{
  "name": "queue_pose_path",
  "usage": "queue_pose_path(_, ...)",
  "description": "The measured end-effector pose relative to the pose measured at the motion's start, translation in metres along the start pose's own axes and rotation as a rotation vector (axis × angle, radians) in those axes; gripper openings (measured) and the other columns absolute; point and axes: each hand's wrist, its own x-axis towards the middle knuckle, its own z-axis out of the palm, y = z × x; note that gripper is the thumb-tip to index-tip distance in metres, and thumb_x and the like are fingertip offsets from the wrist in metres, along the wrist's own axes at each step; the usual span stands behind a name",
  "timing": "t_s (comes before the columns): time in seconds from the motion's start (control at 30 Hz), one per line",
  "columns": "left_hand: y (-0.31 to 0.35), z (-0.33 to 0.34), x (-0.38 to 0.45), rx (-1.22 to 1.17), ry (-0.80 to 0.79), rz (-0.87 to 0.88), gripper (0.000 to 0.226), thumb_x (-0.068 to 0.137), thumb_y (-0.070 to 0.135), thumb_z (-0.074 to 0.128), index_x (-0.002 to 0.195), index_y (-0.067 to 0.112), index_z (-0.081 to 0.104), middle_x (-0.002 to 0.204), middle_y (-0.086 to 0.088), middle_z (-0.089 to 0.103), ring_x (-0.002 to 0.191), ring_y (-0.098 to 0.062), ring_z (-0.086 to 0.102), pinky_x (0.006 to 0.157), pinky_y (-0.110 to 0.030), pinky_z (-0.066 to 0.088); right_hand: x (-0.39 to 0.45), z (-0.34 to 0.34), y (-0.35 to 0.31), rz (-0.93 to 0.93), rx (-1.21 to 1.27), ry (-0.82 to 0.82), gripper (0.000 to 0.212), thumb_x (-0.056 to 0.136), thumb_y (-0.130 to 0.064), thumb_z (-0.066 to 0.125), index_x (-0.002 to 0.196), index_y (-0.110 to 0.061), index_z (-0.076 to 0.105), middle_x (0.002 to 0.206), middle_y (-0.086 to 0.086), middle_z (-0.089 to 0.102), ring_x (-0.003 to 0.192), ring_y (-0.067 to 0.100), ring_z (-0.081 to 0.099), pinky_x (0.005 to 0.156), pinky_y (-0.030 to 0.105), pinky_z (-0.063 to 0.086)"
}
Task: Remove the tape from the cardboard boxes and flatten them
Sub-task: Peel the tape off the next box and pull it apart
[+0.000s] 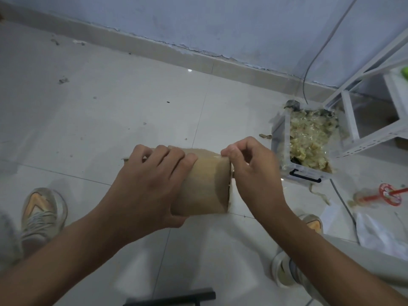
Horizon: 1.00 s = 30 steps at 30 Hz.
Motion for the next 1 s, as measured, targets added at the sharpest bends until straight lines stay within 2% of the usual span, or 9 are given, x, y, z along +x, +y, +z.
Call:
queue_pose_path(0.1,0.005,0.002,-0.001,0.07,0.025,-0.011,0.094,0.062,0.06,0.077,0.135,0.006,0.056,0.116,-0.013,0.06,0.096,-0.034,0.057,0.078,-0.045,0.037,-0.003,0.005,0.002,0.154,0.102,0.024,0.02,0.103,-0.03,0.061,0.09,-0.02,0.072,0.089,-0.01,0.076,0.085,0.011,0.072,0.08,0.051,0.063)
queue_pose_path(0.23,0.005,0.006,-0.002,0.094,0.044,-0.048,0.095,0.06,0.057,0.083,0.137,0.007,0.055,0.122,-0.014,0.059,0.104,-0.035,0.057,0.082,-0.047,0.037,-0.003,-0.001,-0.007,0.402,0.447,-0.103,0.028,0.106,-0.02,0.056,0.083,-0.011,0.069,0.089,0.001,0.078,0.078,0.012,0.073,0.073,0.029,0.061)
queue_pose_path(0.37,0.005,0.008,-0.002,0.126,0.062,-0.062,0.096,0.06,0.05,0.087,0.14,0.009,0.053,0.128,-0.015,0.057,0.111,-0.037,0.054,0.087,-0.049,0.036,-0.001,-0.012,-0.011,0.547,0.651,-0.257,0.035,0.105,-0.018,0.052,0.072,-0.014,0.063,0.082,0.001,0.07,0.08,0.012,0.071,0.083,0.033,0.058)
queue_pose_path(0.47,0.005,0.009,-0.004,0.151,0.103,-0.055,0.094,0.061,0.042,0.088,0.141,0.009,0.053,0.13,-0.017,0.057,0.115,-0.038,0.054,0.088,-0.049,0.034,0.003,-0.017,-0.017,0.512,0.596,-0.278,0.051,0.109,-0.042,0.046,0.07,-0.014,0.064,0.082,0.003,0.071,0.077,0.014,0.07,0.077,0.037,0.063)
queue_pose_path(0.57,0.005,0.009,-0.005,0.158,0.145,-0.043,0.094,0.061,0.036,0.09,0.142,0.009,0.052,0.133,-0.019,0.056,0.118,-0.04,0.053,0.09,-0.05,0.033,0.002,-0.017,-0.014,0.292,0.192,-0.298,0.052,0.091,-0.065,0.064,0.082,-0.014,0.061,0.086,0.005,0.073,0.088,0.023,0.073,0.081,0.049,0.065)
queue_pose_path(0.63,0.004,0.01,-0.005,0.173,0.165,-0.031,0.089,0.064,0.031,0.088,0.143,0.009,0.052,0.135,-0.019,0.056,0.119,-0.041,0.054,0.09,-0.051,0.034,0.002,-0.018,-0.012,0.146,-0.021,-0.33,0.05,0.084,-0.066,0.068,0.083,-0.017,0.057,0.085,0.007,0.072,0.086,0.028,0.072,0.077,0.055,0.063)
queue_pose_path(0.8,0.002,0.012,-0.003,0.087,0.117,-0.04,0.092,0.061,0.033,0.087,0.142,0.009,0.053,0.137,-0.016,0.056,0.12,-0.04,0.057,0.093,-0.054,0.039,0.009,-0.027,-0.006,0.111,0.111,-0.47,0.037,0.106,-0.028,0.059,0.077,-0.01,0.045,0.07,0.006,0.06,0.067,0.025,0.063,0.057,0.04,0.05)
queue_pose_path(0.9,0.004,0.02,-0.002,-0.029,0.075,-0.089,0.101,0.053,0.043,0.092,0.139,0.009,0.052,0.135,-0.015,0.057,0.116,-0.038,0.056,0.092,-0.054,0.042,0.008,-0.025,-0.005,0.225,0.281,-0.459,0.038,0.107,-0.024,0.057,0.072,-0.017,0.043,0.069,0.004,0.043,0.063,0.02,0.042,0.054,0.027,0.035)
queue_pose_path(1.0,0.006,0.024,-0.002,-0.106,0.079,-0.139,0.107,0.05,0.049,0.092,0.139,0.008,0.05,0.133,-0.016,0.057,0.113,-0.037,0.057,0.093,-0.052,0.045,0.001,-0.025,-0.009,0.396,0.624,-0.514,0.036,0.108,-0.029,0.053,0.075,-0.021,0.042,0.071,-0.002,0.039,0.061,0.012,0.037,0.056,0.026,0.027)
